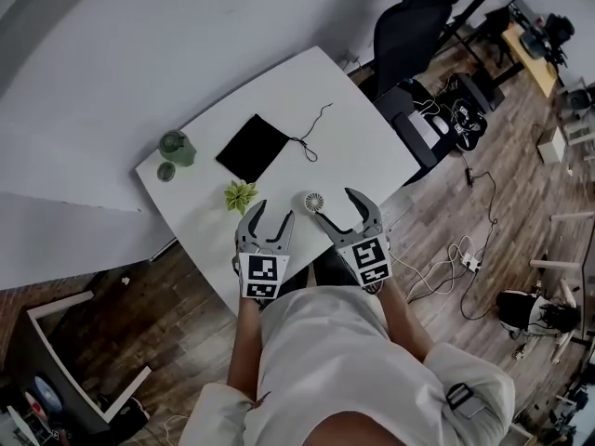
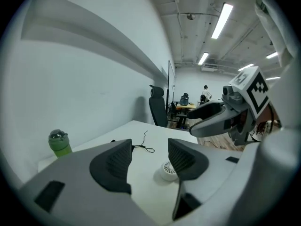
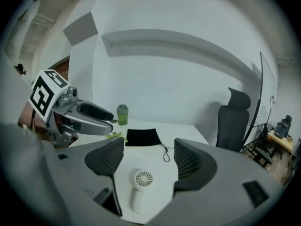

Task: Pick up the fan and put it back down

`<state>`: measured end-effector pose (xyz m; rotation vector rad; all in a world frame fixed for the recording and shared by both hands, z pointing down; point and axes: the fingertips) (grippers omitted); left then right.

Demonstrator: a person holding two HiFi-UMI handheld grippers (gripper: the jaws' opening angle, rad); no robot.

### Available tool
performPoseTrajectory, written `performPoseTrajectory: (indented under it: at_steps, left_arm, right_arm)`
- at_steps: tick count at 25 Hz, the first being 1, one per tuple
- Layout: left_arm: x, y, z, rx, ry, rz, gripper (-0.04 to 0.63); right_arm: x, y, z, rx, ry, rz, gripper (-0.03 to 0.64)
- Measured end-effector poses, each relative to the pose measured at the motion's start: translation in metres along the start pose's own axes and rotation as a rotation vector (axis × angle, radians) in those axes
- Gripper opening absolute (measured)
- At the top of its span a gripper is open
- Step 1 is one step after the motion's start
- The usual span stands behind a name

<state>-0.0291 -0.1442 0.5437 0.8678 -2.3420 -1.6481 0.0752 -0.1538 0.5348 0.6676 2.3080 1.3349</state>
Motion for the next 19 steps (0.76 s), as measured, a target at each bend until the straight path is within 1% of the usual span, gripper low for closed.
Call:
performPoseTrajectory:
  at_steps: [10, 19]
  left_arm:
    - [0.008, -0.033, 0.021, -0.063, -0.018, -0.060, 0.236]
    - [0.019, -0.042, 0.028, -0.100, -0.022, -0.080, 0.236]
  right_arm:
    - [0.009, -0.043, 0.018, -0.090, 0.011, 0.029, 0.330]
    - [0.017, -0.058, 0.021, -0.119, 0.016, 0.055, 0.330]
Point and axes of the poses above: the fingertips, and each gripper's own axes: z backward along the fingers, x to its left, y out of its underside, and after that the axes turned 13 degrees about -z, right-handed
